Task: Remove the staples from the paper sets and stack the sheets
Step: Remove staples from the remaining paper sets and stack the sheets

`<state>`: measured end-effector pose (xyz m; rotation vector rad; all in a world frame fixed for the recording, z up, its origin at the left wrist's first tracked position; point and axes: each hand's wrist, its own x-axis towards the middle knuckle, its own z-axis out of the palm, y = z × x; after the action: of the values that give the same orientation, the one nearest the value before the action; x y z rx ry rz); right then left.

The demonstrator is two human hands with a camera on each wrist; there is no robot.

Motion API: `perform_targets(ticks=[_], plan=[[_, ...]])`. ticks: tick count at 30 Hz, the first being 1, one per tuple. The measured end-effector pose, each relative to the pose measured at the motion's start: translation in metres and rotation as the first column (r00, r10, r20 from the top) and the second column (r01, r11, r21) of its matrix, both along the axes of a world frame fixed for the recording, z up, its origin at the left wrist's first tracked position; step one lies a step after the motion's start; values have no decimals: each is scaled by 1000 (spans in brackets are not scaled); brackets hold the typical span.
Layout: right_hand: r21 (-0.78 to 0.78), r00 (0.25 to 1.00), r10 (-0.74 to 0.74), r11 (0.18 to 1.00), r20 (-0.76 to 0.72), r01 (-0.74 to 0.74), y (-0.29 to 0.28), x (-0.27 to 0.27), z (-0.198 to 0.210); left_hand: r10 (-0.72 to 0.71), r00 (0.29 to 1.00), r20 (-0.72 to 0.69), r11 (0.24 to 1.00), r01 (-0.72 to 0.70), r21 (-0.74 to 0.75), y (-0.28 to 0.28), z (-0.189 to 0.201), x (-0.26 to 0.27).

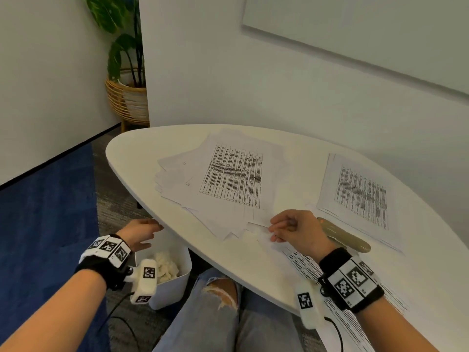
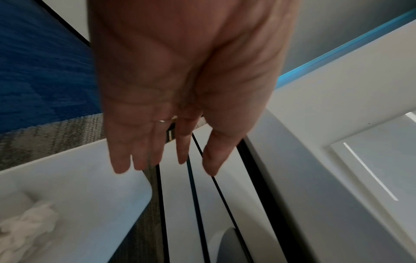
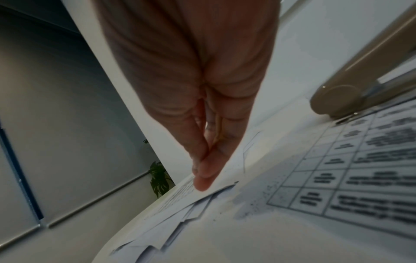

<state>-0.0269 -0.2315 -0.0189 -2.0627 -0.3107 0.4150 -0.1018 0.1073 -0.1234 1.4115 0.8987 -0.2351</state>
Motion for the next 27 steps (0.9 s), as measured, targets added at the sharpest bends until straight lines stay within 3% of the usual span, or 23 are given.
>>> perform_targets(ticks=[2,5,8,11,14,16,18,23,27], plan=[[32,999,-28,999,-33,29,-4,-1,0,33,999,26,999,-33,2,-6,-2,4],[88,996,-69,993,-64,75,-4,-2,1,217,967,131,969,-230,87,-11,-8,-3],[142,995,-67,987,-71,77,1,-6,7,351,883,312,848,-440,294,-21,-6,-20],[140,998,-21,990,-52,28,11,-9,14,272,818,506,741,-514,432,-43,24,-32],[149,998,22,989,-62,-13,22,-12,21,-28,792,610,817,-334,471,-75,66,-29],[187,995,32,982,-92,-15,30,-14,25,-251,777,578,855,-102,508,-98,85,-22],[206,992,42,978,-122,-16,35,-17,29,-380,734,563,867,69,494,-118,95,-15],[179,992,83,982,-99,-64,40,-22,31,-361,656,663,930,201,307,-149,106,-4],[196,990,97,978,-106,-75,38,-24,29,-295,638,711,955,179,235,-161,109,-2]])
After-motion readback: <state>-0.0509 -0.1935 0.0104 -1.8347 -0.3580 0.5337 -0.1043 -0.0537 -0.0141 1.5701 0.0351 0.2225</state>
